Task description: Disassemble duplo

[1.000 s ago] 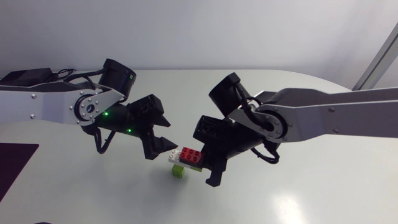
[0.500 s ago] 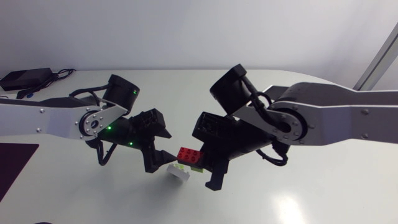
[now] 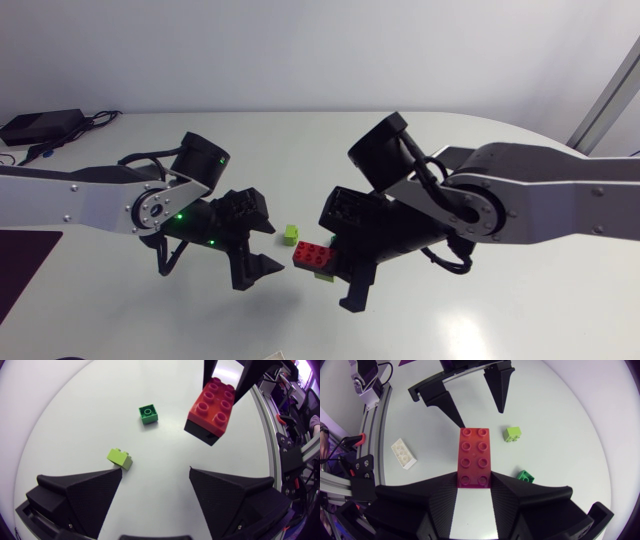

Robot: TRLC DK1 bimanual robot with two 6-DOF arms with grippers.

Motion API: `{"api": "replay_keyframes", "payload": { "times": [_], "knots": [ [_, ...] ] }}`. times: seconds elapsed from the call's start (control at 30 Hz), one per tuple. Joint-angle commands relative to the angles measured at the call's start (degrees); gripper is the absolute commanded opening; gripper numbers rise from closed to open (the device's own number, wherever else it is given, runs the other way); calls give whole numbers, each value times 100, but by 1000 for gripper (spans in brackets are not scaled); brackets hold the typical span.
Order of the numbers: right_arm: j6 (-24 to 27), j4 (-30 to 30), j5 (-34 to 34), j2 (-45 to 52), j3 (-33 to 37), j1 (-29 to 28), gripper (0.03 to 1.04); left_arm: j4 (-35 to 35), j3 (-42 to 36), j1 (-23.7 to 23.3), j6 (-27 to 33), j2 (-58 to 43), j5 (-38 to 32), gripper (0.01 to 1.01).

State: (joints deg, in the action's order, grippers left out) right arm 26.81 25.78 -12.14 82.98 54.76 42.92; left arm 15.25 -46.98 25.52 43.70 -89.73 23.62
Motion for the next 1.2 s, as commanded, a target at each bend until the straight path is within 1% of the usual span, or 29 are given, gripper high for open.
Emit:
{"api": "replay_keyframes", "payload": {
  "times": [0.0, 0.1, 0.23, 0.37, 0.43, 0.57, 0.8, 1.03, 1.1, 1.17],
  "knots": [
    [9, -47, -113, -54, -247, -55, 198, 110, 58, 6, 51, 334, 47, 936],
    [26, -47, -148, -71, -291, -46, 198, 567, -48, 32, 218, 536, 284, 949],
    [105, -56, -201, -27, -273, -46, 198, 1059, -145, 296, 437, 738, 354, 949],
    [149, -29, -289, -1, -185, 33, 200, 1218, -127, 568, 587, 800, 354, 949],
    [158, 24, -306, 8, -133, 129, 200, 1235, -136, 621, 701, 773, 345, 949],
    [167, 111, -315, 34, -53, 287, 202, 1622, -400, 647, 938, 685, 354, 949],
    [167, 199, -412, 8, -18, 560, 202, 2088, -690, 990, 1193, 624, 389, 939],
    [202, 314, -509, -98, 114, 639, 203, 2659, -883, 1157, 1606, 466, 530, 844],
    [211, 375, -509, -151, 149, 674, 203, 2835, -883, 1192, 1773, 404, 539, 777],
    [220, 419, -509, -194, 193, 718, 203, 2896, -918, 1192, 1835, 360, 548, 682]
  ]
}}
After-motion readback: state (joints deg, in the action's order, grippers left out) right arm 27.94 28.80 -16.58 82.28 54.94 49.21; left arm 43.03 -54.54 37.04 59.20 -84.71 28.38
